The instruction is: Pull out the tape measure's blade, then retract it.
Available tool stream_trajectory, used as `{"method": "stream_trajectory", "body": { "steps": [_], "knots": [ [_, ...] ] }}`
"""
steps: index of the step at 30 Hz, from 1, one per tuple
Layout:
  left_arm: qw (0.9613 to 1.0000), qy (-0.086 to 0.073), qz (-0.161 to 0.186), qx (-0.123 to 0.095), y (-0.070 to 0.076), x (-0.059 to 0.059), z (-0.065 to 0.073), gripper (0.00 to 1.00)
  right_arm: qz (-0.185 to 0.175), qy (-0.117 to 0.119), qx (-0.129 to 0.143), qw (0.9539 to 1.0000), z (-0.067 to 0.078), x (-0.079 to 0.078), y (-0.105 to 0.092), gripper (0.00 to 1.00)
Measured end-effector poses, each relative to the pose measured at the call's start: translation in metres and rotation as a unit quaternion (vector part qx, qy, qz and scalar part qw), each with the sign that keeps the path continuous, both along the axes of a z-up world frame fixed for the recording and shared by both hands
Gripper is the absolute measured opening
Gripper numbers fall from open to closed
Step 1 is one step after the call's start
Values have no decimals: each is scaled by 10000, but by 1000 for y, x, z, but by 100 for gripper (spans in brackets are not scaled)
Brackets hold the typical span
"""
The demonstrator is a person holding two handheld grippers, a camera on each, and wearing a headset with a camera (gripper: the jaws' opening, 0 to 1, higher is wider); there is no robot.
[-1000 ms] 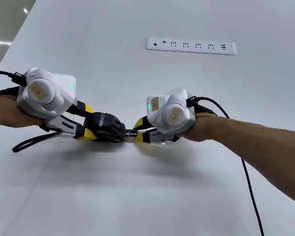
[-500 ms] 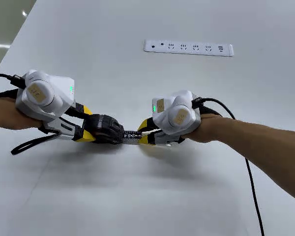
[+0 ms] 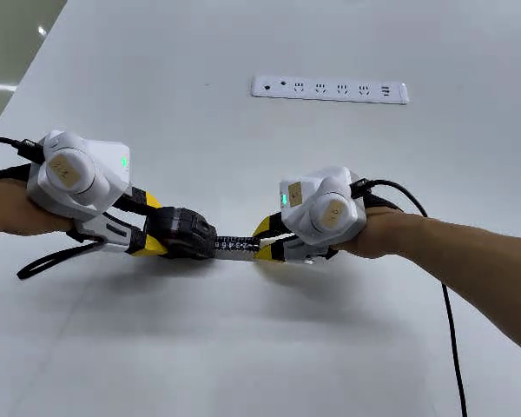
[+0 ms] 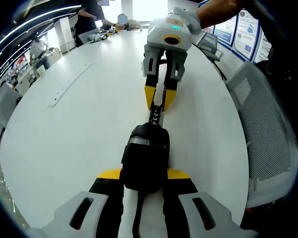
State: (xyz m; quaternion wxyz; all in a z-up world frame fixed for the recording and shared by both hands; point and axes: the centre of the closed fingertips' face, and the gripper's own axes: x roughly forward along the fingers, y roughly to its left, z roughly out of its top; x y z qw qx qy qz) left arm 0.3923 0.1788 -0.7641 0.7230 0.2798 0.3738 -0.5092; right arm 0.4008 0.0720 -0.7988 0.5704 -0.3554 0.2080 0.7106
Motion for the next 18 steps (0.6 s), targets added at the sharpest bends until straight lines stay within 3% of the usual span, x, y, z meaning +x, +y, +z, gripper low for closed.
{"method": "stream_trajectory", "body": {
  "steps": [18],
  "knots": [
    [10000,7,16,28,0,0,0,24,5,-76,-95,9999,1,3,-25,8]
  ]
}}
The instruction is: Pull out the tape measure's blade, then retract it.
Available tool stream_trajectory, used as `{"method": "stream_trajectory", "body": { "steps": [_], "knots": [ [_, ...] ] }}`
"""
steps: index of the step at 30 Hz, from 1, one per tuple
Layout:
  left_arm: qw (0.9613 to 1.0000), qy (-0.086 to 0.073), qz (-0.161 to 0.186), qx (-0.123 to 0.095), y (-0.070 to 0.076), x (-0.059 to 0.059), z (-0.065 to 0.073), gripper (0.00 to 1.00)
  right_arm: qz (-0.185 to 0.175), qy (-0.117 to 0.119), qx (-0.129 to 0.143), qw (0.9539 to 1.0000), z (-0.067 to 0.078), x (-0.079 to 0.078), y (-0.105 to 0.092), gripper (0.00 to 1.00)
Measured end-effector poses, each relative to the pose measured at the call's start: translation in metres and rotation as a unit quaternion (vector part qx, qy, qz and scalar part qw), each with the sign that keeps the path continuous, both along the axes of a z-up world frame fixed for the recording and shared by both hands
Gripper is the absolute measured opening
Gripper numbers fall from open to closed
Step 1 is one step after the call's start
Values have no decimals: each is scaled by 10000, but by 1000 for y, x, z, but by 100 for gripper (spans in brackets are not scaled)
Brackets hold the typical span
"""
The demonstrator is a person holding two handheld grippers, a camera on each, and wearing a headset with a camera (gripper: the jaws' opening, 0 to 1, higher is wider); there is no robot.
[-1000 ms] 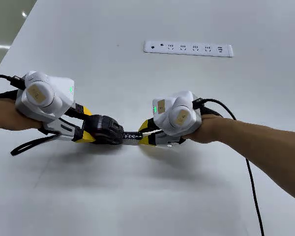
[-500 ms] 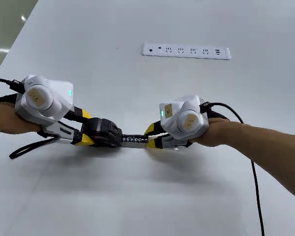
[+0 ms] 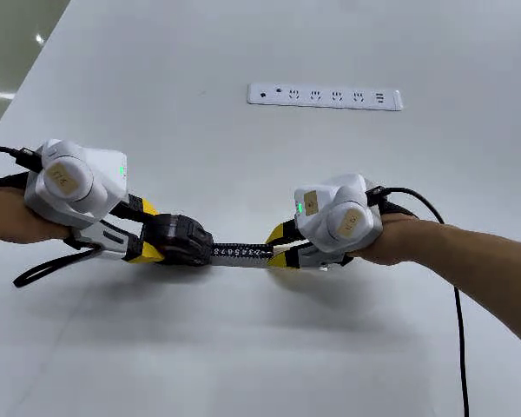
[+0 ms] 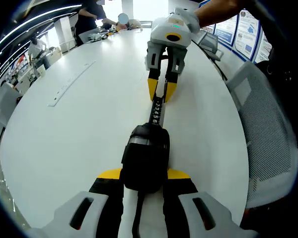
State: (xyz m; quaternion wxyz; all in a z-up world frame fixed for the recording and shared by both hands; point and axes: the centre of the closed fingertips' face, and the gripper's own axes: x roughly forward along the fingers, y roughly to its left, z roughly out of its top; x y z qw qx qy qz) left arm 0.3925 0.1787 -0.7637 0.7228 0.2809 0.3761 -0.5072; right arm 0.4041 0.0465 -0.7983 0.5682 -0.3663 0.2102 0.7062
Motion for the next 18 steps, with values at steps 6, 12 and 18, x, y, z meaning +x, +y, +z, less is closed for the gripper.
{"method": "stream_trajectory", "body": {
  "steps": [6,12,18],
  "knots": [
    [10000,3,3,3,0,0,0,24,-14,-8,-22,10000,0,1,-8,9],
    [10000,5,2,2,0,0,0,24,-33,-15,-54,10000,0,3,-17,9],
    [10000,10,0,0,0,0,0,24,-56,-22,-82,9999,0,4,-26,9]
  ]
}}
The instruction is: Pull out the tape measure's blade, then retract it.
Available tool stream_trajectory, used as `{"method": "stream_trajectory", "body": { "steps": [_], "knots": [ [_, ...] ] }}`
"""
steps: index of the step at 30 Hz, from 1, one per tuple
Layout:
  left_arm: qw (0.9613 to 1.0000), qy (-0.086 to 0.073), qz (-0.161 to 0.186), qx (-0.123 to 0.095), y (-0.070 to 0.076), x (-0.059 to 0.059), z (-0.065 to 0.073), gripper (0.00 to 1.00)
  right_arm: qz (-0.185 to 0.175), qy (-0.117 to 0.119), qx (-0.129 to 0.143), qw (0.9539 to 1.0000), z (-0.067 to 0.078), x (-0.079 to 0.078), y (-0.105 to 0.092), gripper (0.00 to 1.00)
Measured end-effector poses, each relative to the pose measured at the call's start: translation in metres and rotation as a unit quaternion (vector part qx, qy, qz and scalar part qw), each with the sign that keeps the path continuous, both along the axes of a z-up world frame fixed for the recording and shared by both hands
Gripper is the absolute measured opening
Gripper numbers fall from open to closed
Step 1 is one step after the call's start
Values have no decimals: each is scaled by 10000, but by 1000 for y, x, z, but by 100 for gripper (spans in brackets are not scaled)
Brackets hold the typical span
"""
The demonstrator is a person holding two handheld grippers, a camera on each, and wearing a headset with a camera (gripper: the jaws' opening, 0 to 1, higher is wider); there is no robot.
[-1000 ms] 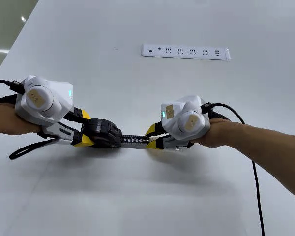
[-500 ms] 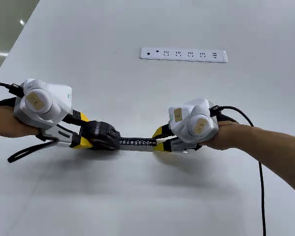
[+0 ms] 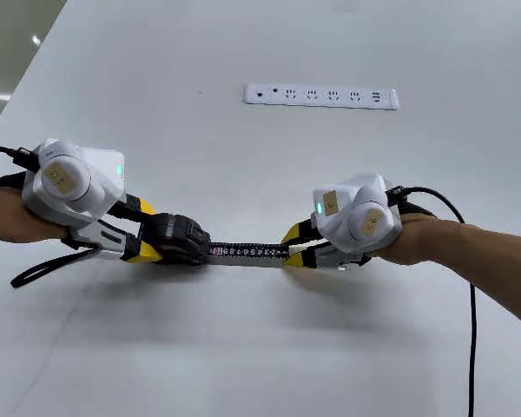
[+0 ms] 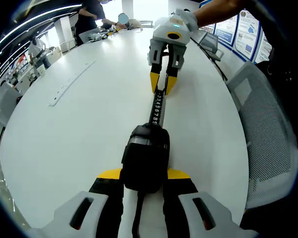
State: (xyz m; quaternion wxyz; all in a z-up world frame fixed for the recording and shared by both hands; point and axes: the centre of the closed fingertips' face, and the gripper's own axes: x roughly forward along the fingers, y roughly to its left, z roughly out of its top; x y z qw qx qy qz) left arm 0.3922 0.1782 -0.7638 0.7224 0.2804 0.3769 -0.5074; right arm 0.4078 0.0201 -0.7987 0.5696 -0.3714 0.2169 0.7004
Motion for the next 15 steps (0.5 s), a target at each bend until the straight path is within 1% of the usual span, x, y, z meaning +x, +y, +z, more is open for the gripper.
{"method": "stream_trajectory", "body": {
  "steps": [15],
  "knots": [
    [10000,5,8,10,0,0,0,24,-13,-34,-58,10000,1,3,-24,9]
  ]
}}
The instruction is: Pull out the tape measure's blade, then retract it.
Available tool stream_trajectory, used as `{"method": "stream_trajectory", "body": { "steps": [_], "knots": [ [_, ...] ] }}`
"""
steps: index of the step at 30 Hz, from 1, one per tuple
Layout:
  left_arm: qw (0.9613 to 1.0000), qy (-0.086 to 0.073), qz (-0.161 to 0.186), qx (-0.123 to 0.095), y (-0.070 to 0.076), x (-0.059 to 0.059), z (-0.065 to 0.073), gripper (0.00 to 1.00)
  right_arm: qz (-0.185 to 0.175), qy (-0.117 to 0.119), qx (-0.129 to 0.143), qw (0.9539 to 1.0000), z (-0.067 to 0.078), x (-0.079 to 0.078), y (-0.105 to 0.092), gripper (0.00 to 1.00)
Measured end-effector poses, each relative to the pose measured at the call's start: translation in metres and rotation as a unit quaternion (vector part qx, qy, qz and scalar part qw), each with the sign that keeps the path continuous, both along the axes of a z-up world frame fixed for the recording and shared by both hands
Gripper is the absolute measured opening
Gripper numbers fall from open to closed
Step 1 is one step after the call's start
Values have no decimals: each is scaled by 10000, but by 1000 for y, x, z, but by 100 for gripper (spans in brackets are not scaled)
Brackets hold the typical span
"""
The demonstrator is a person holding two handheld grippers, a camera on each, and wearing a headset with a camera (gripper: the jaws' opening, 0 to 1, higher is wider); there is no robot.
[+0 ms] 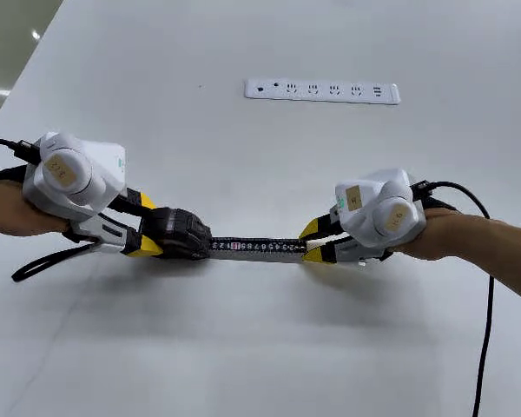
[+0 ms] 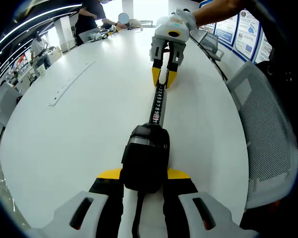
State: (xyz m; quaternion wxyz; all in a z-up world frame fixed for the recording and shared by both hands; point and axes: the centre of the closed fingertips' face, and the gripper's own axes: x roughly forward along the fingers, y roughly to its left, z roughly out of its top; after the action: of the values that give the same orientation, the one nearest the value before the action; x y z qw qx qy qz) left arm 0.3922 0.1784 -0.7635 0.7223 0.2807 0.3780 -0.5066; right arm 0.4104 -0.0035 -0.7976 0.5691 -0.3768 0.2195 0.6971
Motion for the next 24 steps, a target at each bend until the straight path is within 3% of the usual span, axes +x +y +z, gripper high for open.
{"method": "stream_trajectory", "body": {
  "steps": [24],
  "knots": [
    [10000,16,-35,21,-1,1,0,24,-196,58,-172,9996,-2,3,-43,9]
  ]
}}
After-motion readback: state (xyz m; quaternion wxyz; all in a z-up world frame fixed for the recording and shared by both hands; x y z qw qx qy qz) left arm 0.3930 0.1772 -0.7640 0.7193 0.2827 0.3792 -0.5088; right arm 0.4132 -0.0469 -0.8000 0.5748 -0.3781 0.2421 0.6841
